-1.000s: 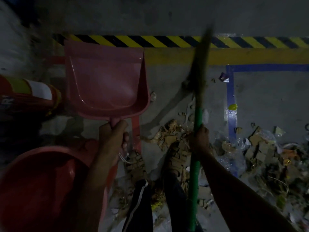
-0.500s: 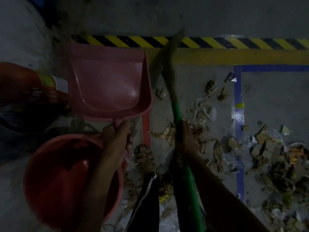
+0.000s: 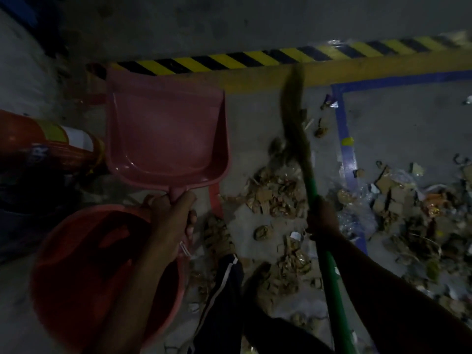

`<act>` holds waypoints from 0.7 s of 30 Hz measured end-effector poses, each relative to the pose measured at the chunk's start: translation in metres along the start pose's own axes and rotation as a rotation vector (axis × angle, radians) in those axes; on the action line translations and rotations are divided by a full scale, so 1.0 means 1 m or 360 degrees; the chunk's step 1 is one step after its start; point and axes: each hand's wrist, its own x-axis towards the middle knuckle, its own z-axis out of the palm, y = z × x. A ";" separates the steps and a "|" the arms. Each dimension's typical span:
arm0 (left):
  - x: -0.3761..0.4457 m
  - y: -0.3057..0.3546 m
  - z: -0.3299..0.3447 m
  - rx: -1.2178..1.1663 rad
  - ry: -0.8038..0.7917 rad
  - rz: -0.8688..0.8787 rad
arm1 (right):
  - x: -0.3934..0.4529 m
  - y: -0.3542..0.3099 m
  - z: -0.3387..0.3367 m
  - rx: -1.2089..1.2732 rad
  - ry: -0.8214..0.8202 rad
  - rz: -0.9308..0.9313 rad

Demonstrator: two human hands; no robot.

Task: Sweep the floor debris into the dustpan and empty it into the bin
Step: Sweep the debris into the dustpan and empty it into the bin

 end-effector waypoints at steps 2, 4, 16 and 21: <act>-0.009 -0.003 0.008 -0.0005 -0.0018 0.0014 | 0.006 0.023 -0.015 -0.0064 0.0148 0.0024; -0.017 -0.008 0.016 -0.0056 -0.0005 0.0017 | 0.015 0.040 -0.026 -0.0063 0.0274 0.0046; -0.060 -0.063 0.060 -0.0101 -0.0008 0.0000 | -0.046 0.069 0.008 0.0373 0.0271 -0.0527; -0.076 -0.083 0.061 -0.0109 -0.0007 -0.0005 | -0.052 0.090 0.050 -0.0093 -0.0069 -0.0840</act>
